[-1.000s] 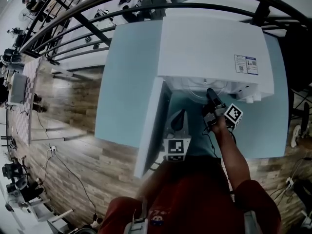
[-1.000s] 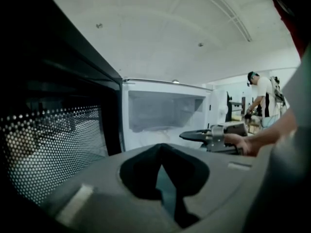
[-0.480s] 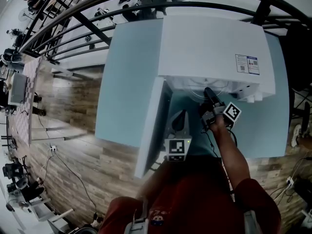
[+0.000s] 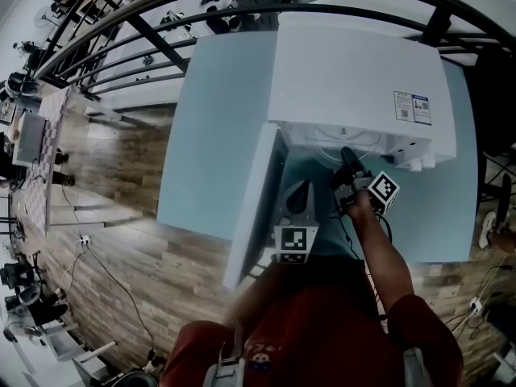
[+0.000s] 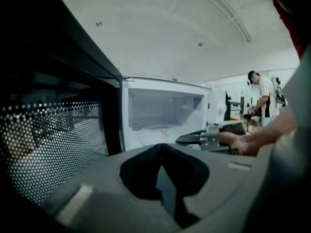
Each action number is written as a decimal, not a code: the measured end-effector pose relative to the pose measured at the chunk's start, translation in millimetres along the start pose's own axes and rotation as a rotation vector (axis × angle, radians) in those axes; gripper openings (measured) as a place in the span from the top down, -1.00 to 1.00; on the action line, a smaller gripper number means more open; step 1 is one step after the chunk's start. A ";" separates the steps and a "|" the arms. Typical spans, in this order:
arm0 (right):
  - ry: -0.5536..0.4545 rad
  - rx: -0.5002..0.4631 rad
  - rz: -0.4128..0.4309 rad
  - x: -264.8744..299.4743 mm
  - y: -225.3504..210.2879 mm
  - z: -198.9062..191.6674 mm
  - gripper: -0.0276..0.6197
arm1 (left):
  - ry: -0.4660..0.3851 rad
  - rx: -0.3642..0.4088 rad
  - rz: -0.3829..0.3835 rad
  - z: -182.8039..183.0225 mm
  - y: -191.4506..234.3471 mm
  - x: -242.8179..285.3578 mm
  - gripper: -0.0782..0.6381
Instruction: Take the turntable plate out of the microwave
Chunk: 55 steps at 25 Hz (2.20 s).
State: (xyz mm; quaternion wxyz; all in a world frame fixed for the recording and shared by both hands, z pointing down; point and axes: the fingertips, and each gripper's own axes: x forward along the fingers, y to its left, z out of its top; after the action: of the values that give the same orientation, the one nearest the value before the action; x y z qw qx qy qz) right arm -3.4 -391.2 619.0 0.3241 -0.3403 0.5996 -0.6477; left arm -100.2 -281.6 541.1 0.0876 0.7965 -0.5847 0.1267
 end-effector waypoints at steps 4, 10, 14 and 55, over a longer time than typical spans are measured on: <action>-0.008 -0.045 0.005 -7.3 -0.1 -2.7 0.83 | -0.002 0.002 0.003 0.1 2.7 -4.1 0.78; -0.017 -0.047 0.030 -21.0 -0.3 -9.2 0.84 | 0.001 -0.006 0.003 4.7 1.1 -10.5 0.78; 0.002 -0.070 0.036 -32.9 -0.5 -14.5 0.84 | -0.003 -0.004 -0.003 5.5 -0.5 -16.2 0.78; 0.015 -0.113 0.173 -190.8 9.7 -72.0 0.82 | -0.031 -0.012 -0.072 -20.5 -50.4 -113.0 0.78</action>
State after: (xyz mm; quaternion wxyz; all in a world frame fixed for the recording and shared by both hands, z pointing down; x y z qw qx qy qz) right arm 43.5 -193.8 595.8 0.3545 -0.3000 0.6650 -0.5849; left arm -86.3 -157.8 526.7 0.0875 0.8184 -0.5577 0.1075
